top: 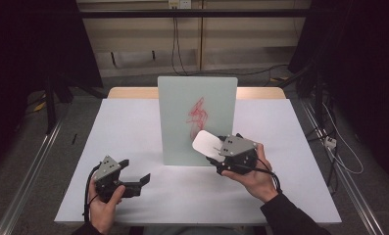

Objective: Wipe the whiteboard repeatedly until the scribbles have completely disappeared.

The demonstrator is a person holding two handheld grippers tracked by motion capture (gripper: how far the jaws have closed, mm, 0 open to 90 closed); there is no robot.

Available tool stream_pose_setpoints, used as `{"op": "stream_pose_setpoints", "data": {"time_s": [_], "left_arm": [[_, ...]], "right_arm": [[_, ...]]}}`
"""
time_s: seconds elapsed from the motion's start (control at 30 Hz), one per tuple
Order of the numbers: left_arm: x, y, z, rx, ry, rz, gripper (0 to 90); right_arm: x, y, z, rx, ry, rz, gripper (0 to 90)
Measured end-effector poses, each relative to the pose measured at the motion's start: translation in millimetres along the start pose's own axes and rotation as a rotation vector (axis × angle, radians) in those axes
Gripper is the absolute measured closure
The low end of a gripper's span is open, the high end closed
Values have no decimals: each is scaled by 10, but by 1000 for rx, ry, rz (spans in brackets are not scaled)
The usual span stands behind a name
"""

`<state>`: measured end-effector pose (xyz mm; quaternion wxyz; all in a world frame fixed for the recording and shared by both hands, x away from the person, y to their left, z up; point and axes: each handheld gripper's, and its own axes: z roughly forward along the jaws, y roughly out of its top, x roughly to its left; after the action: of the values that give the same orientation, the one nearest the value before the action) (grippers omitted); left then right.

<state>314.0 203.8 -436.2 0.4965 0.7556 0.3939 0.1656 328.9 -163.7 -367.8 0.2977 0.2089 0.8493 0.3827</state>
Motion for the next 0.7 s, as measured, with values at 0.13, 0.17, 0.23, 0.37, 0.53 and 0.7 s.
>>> {"op": "stream_pose_setpoints", "data": {"time_s": [0.13, 0.17, 0.23, 0.37, 0.53, 0.7], "left_arm": [[-5, 0, 7, 3, -9, -1, 43], [-5, -2, 9, 3, -11, -4, 43], [-4, -2, 7, 3, -10, -3, 43], [-3, -3, 7, 3, -11, -2, 43], [1, -2, 5, 3, -7, 1, 43], [-3, -1, 7, 3, -8, 2, 43]], "right_arm": [[-23, 85, 17, -40, -75, -10, 312], [-27, 108, 20, -43, -87, -16, 312], [-29, 149, 28, -53, -109, -30, 312], [-46, 221, 55, -64, -115, -39, 312], [-74, 275, 78, -79, -139, -45, 312], [-118, 319, 96, -88, -162, -49, 312]]}}
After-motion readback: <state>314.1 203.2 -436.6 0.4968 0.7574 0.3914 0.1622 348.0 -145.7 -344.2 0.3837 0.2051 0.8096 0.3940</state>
